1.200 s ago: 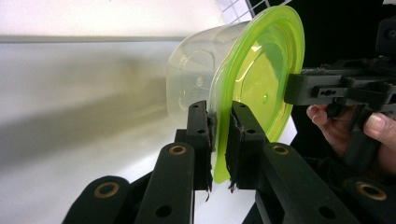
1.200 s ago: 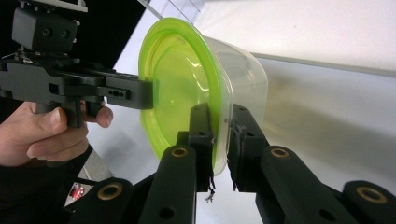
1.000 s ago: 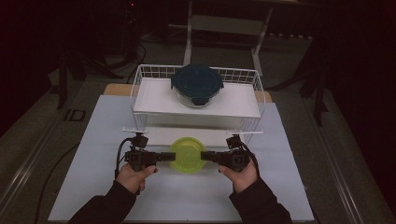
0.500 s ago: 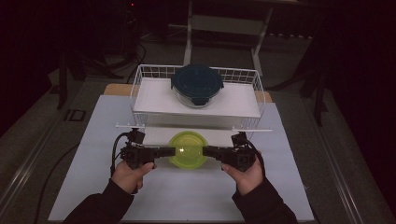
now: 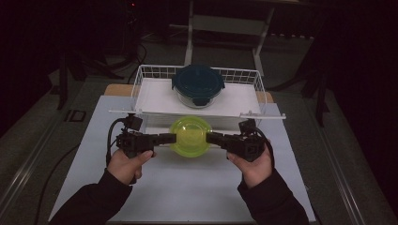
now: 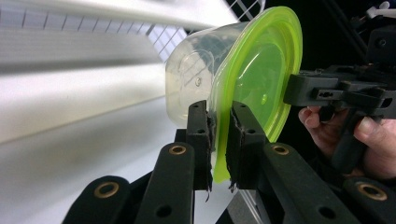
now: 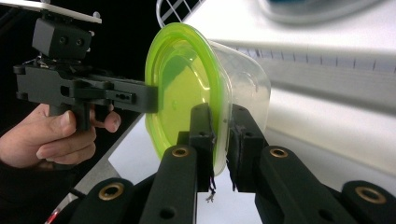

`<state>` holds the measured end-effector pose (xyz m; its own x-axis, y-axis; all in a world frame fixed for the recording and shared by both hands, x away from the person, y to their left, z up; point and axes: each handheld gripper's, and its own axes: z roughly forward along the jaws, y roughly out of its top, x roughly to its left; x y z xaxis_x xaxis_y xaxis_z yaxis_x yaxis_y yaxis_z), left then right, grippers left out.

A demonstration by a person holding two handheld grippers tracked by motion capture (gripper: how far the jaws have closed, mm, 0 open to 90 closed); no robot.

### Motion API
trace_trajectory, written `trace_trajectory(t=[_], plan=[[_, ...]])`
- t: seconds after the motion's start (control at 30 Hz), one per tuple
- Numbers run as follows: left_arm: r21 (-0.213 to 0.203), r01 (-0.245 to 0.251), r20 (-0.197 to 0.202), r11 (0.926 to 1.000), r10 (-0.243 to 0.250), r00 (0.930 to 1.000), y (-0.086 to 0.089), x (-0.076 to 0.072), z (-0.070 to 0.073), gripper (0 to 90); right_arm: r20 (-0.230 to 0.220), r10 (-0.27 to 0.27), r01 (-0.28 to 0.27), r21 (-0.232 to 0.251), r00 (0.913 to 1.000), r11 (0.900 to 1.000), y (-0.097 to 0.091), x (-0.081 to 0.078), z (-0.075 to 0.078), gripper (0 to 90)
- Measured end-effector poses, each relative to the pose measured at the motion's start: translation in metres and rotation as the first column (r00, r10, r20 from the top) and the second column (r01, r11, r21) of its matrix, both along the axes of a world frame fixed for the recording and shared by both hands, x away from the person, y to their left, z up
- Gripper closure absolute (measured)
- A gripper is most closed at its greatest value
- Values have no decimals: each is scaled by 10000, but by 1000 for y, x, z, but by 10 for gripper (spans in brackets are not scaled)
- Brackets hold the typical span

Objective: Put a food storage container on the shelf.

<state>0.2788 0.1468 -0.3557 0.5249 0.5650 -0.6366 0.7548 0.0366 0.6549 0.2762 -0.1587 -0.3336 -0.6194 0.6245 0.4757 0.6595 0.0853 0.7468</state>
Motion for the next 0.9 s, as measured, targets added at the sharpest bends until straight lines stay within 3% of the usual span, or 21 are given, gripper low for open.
trace_trajectory(t=[0.4,0.9], plan=[[-14,-161,574,9999,162,9982,-3,25,44,798,618,-319,314,79,9976,9995,-1,21,44,815],[44,-306,688,9995,302,9972,-7,73,86,798,948,-759,744,194,9926,9970,0,62,83,814]])
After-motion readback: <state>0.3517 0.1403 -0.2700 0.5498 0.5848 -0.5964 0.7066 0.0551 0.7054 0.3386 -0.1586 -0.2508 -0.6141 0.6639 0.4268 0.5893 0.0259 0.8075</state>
